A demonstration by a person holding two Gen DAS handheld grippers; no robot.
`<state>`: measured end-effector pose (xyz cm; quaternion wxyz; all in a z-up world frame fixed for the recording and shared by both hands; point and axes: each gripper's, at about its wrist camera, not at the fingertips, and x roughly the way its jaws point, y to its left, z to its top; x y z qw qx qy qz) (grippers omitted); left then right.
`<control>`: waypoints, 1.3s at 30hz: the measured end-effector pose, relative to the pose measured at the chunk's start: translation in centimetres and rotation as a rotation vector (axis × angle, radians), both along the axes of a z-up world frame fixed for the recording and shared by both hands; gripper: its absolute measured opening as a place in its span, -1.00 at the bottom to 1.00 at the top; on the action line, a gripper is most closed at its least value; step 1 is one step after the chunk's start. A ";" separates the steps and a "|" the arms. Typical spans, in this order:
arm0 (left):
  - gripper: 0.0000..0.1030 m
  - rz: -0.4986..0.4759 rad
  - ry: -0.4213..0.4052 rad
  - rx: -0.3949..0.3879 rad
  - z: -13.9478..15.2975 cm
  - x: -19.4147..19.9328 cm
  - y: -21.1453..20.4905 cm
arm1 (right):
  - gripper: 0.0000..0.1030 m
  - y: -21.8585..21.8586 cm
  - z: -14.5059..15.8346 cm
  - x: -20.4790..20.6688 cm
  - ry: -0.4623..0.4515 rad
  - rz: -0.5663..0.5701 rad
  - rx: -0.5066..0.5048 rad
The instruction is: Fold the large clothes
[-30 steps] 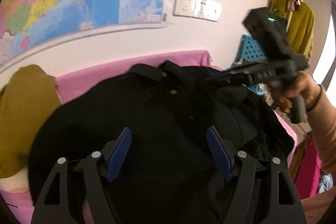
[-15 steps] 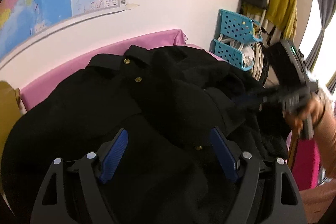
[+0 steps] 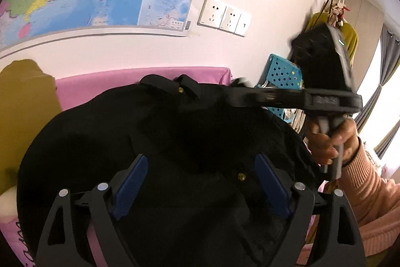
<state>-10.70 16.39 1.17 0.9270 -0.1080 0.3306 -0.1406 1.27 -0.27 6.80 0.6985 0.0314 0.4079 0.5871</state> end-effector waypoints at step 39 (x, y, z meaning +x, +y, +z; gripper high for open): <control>-0.81 0.140 0.246 0.059 -4.4 10.2 1.6 | -0.78 -25.2 -10.4 14.3 0.047 -0.718 -0.296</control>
